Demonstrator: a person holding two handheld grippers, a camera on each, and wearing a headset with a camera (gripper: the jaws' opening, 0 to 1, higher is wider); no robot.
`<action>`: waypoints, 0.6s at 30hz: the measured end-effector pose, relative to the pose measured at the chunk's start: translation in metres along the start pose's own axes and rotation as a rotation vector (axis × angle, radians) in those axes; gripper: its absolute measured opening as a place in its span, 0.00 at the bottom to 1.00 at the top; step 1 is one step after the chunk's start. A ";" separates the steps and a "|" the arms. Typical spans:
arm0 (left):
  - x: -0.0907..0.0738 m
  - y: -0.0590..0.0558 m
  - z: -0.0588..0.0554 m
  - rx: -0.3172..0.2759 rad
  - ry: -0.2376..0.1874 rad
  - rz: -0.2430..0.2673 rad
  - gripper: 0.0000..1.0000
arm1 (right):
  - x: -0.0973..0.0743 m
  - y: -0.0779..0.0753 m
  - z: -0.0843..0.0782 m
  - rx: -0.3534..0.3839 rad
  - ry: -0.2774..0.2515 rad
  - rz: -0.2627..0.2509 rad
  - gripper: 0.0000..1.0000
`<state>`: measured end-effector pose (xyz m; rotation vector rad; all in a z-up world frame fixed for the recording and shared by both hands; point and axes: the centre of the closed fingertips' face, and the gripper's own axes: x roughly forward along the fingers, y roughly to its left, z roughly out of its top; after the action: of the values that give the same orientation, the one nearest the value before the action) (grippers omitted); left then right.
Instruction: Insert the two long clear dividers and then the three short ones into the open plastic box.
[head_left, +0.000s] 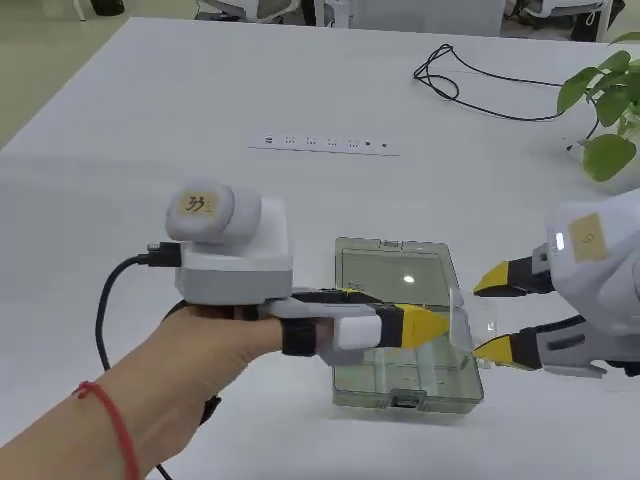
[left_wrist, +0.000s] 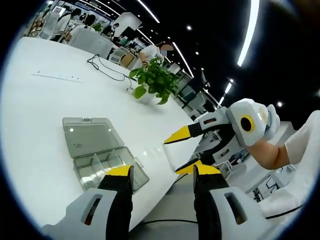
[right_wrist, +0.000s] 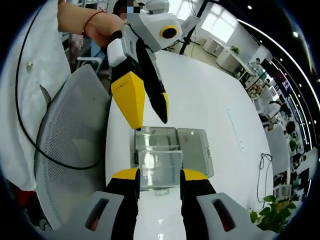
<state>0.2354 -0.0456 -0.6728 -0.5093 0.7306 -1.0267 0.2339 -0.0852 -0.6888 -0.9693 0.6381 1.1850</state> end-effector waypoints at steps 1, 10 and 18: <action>0.001 -0.002 -0.001 -0.013 0.004 -0.006 0.44 | 0.000 0.000 0.002 -0.003 -0.001 -0.001 0.32; 0.010 -0.008 -0.006 -0.099 0.010 -0.047 0.31 | -0.006 0.008 0.023 -0.019 -0.023 -0.002 0.32; 0.015 -0.015 -0.009 -0.135 0.023 -0.075 0.23 | -0.009 0.012 0.030 -0.035 -0.026 -0.002 0.32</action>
<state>0.2244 -0.0666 -0.6731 -0.6462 0.8099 -1.0586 0.2174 -0.0614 -0.6709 -0.9825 0.5969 1.2087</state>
